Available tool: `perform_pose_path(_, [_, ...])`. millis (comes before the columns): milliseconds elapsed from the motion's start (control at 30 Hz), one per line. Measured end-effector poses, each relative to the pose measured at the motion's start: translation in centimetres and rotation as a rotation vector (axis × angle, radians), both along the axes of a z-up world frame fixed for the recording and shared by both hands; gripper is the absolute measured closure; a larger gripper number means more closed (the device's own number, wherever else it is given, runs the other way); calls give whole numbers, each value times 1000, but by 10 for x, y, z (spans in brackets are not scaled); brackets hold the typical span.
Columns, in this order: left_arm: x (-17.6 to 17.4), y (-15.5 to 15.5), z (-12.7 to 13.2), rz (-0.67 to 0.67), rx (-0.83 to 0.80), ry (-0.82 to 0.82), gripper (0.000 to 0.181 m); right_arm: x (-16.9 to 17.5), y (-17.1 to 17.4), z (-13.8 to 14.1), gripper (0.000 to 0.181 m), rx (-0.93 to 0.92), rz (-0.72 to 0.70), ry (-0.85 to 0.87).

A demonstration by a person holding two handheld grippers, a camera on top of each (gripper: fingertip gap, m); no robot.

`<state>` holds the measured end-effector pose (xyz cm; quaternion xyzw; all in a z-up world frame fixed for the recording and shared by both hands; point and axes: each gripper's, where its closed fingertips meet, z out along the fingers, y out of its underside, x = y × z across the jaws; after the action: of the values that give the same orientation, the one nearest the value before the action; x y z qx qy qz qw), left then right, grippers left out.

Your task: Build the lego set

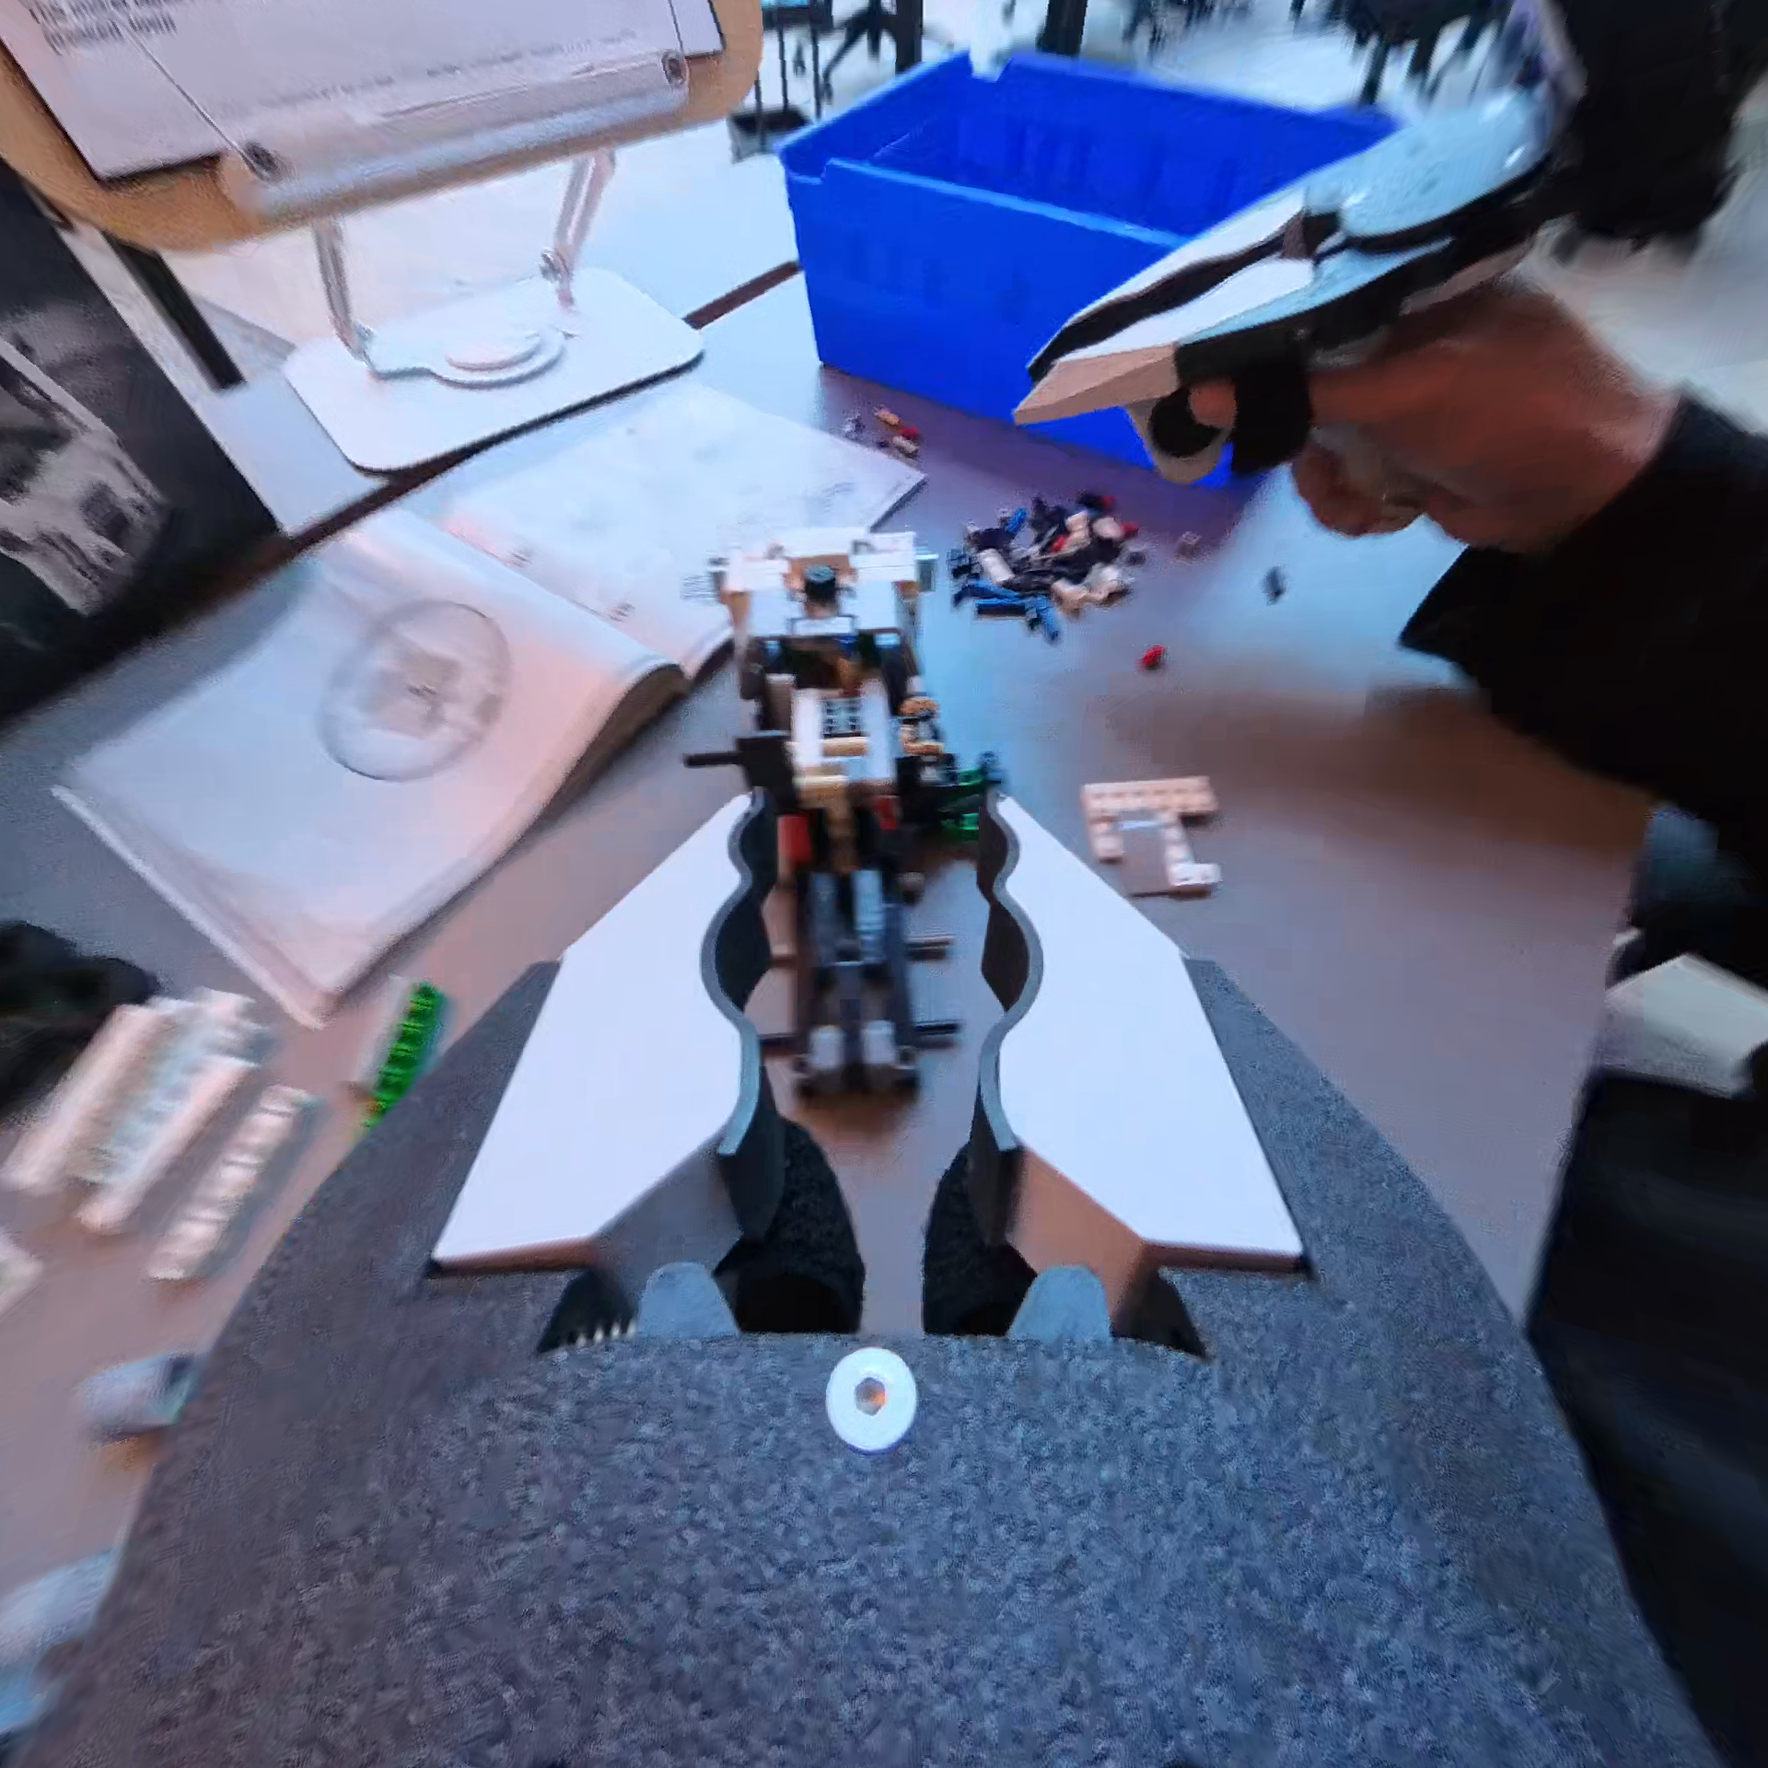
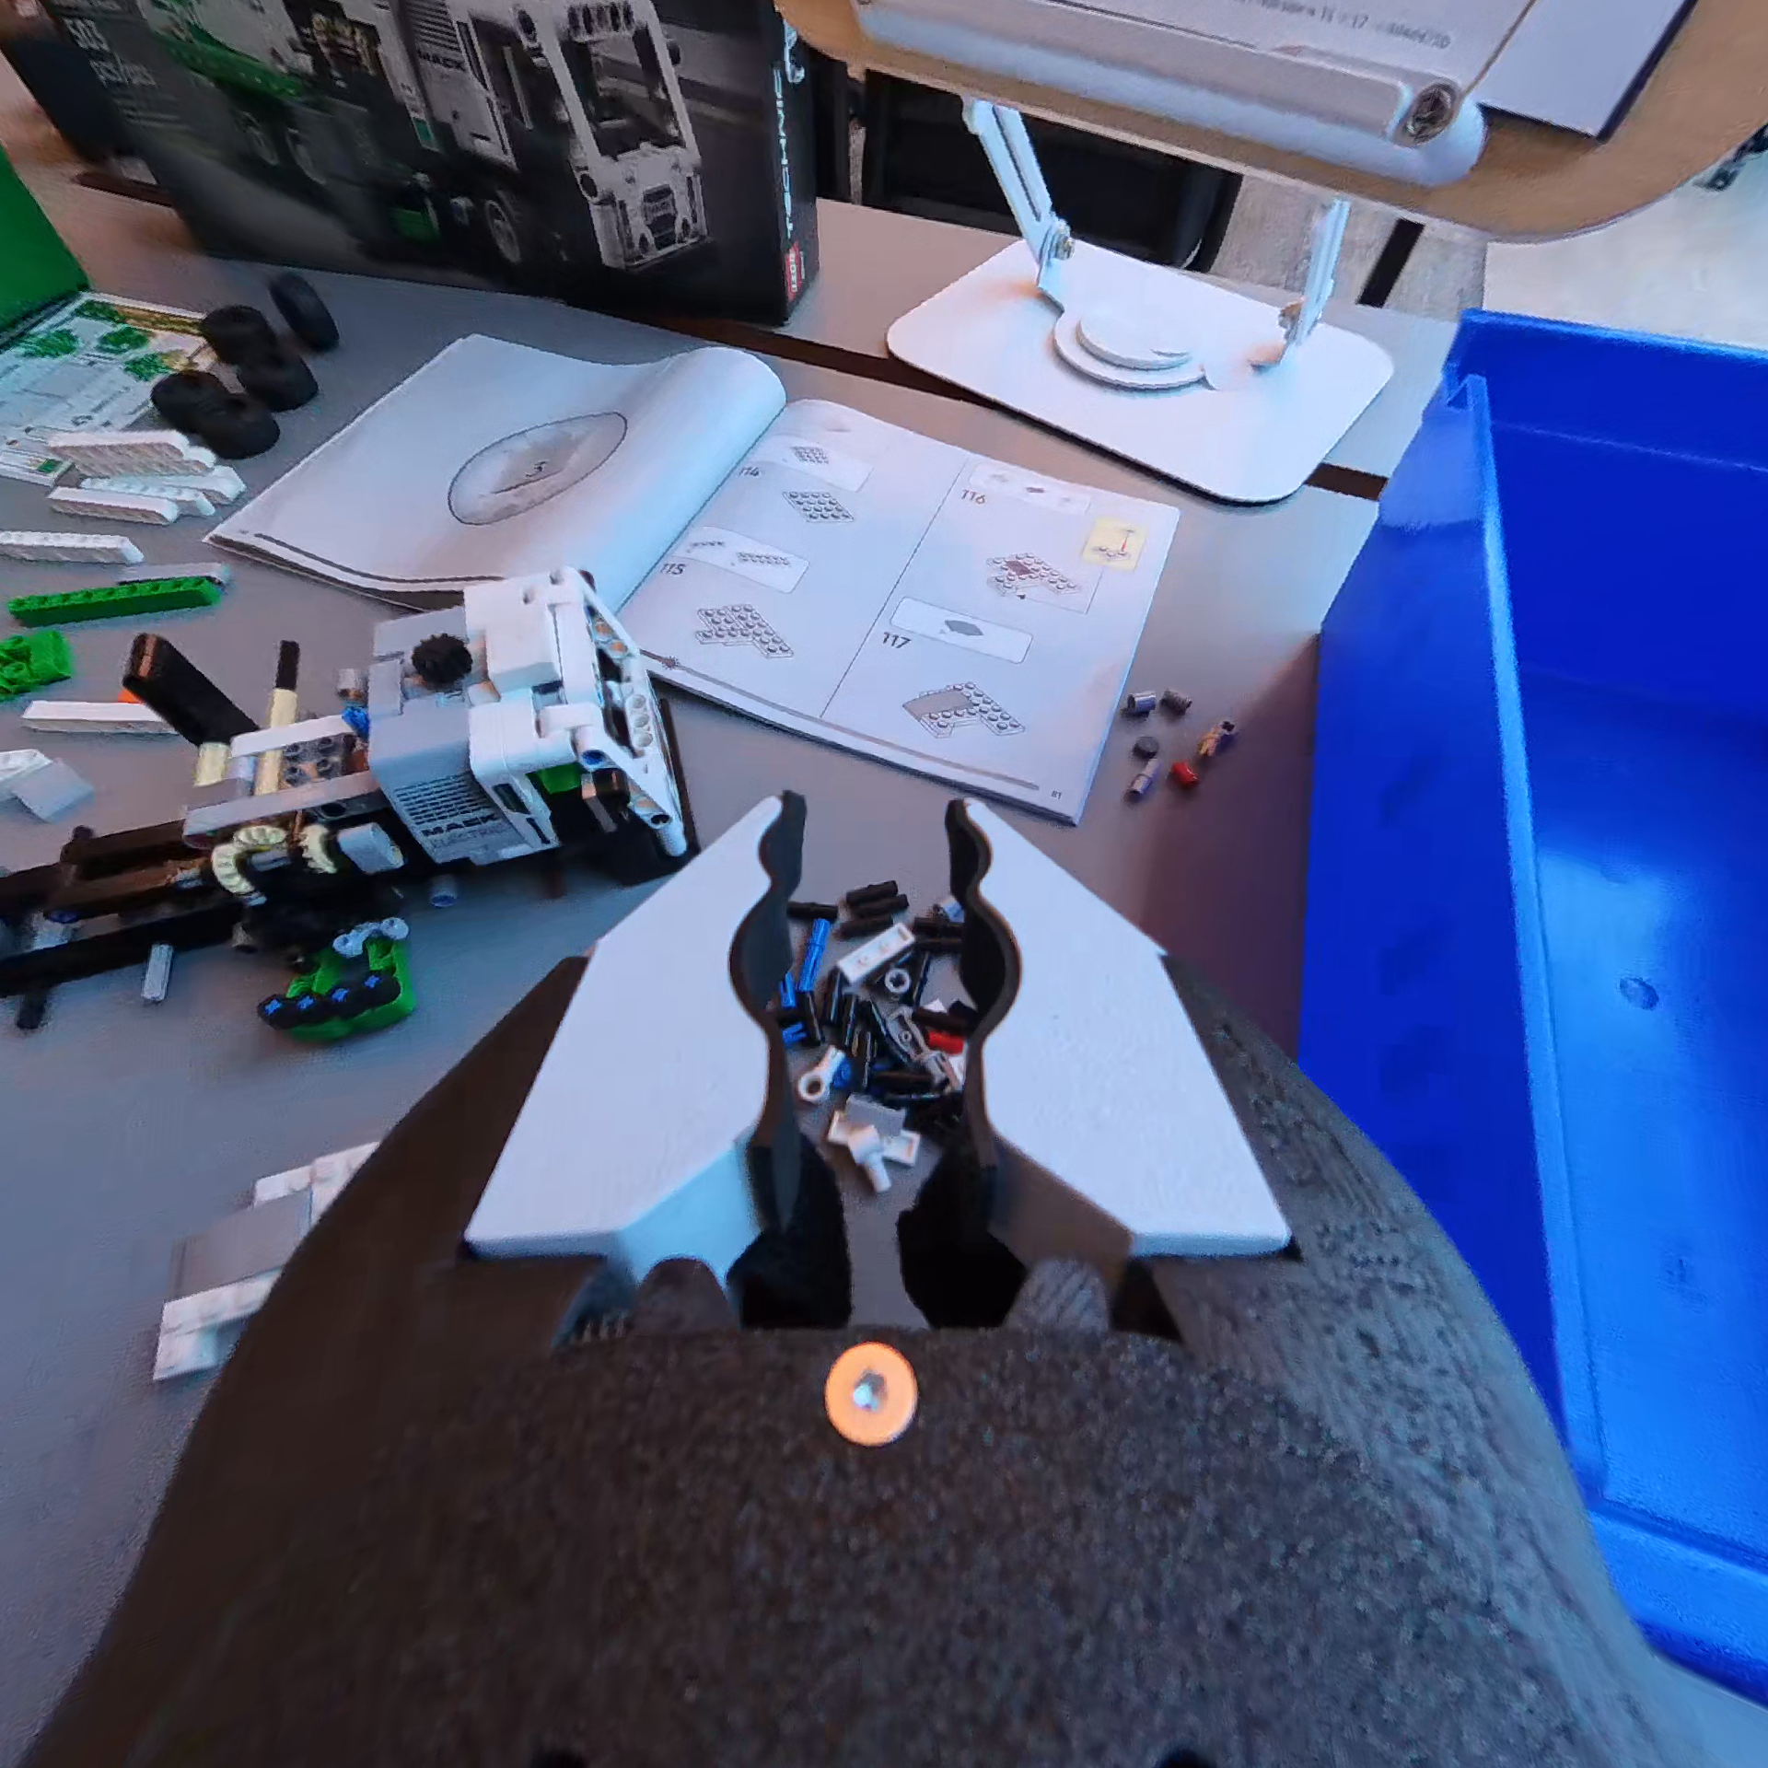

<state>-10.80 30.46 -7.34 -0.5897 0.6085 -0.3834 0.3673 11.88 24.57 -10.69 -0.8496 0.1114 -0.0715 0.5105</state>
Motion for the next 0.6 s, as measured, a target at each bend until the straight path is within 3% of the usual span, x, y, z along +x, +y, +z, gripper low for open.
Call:
perform_pose_path(133, [33, 25, 21, -69, 196, 121, 149, -1, -3, -8, 152, -7, -18, -21])
perform_pose_path(233, [83, 7, 36, -225, 146, 183, 135, -10, -12, -8, 154, 31, -19, 4])
perform_pose_path(300, [123, -4, 35, -334, 146, 233, 140, -21, -18, -7, 154, 81, 1, 52])
perform_pose_path(367, [165, -10, 26, -427, 196, 279, 138, -29, -27, -4, 154, 128, 13, 92])
perform_pose_path(433, [207, -12, 13, -481, 265, 319, 125, -37, -35, -3, 154, 153, 27, 114])
perform_pose_path(533, [253, 0, -31, -482, 345, 486, 129, -44, -47, -5, 156, 182, 25, 125])
perform_pose_path(600, [264, 0, -64, -523, 313, 604, 128, -49, -53, -8, 158, 206, 29, 141])
